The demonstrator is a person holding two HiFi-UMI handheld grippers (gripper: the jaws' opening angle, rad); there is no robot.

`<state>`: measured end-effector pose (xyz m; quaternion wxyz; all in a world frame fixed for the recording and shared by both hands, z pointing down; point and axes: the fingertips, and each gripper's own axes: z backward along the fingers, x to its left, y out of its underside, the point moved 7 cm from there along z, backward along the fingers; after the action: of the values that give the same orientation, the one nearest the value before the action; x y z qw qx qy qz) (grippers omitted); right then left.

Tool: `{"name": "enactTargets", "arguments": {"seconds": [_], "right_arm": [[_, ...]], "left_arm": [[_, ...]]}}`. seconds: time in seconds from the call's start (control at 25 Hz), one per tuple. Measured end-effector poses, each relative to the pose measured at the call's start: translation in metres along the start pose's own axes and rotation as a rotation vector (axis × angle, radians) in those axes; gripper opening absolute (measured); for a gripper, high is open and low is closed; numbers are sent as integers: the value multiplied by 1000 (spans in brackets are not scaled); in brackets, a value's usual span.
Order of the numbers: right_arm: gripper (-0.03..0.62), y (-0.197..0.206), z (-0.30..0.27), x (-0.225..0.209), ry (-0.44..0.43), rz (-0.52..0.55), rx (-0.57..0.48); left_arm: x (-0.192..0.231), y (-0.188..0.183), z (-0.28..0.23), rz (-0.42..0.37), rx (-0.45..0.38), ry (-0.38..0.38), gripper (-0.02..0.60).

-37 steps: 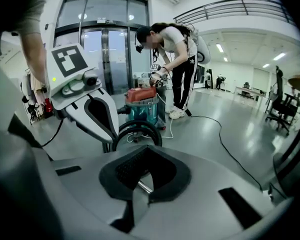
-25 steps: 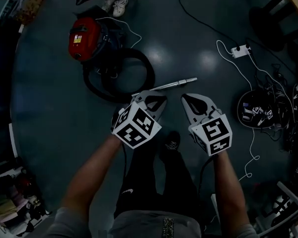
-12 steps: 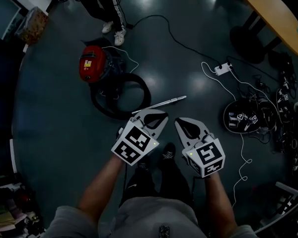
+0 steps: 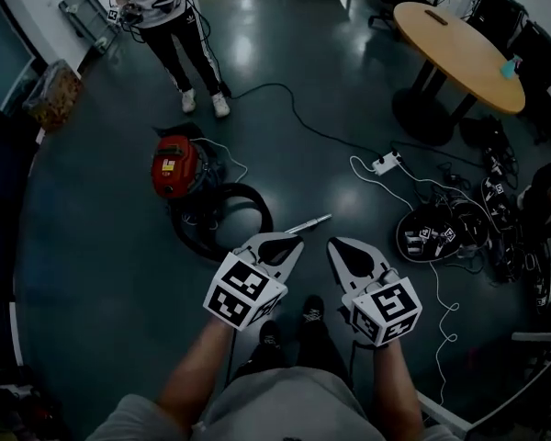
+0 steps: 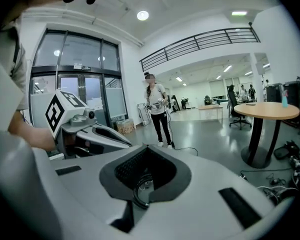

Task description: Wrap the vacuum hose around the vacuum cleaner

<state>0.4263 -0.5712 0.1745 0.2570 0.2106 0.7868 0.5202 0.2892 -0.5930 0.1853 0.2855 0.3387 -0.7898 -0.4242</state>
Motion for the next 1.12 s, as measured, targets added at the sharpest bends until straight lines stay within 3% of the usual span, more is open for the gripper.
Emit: {"name": "enactTargets", "arguments": {"seconds": [0.48, 1.12], "right_arm": [[5, -42, 45, 75, 57, 21, -155], [4, -69, 46, 104, 72, 49, -218]], "left_arm": [[-42, -30, 79, -84, -119, 17, 6], [-38, -43, 111, -127, -176, 10, 6]]}}
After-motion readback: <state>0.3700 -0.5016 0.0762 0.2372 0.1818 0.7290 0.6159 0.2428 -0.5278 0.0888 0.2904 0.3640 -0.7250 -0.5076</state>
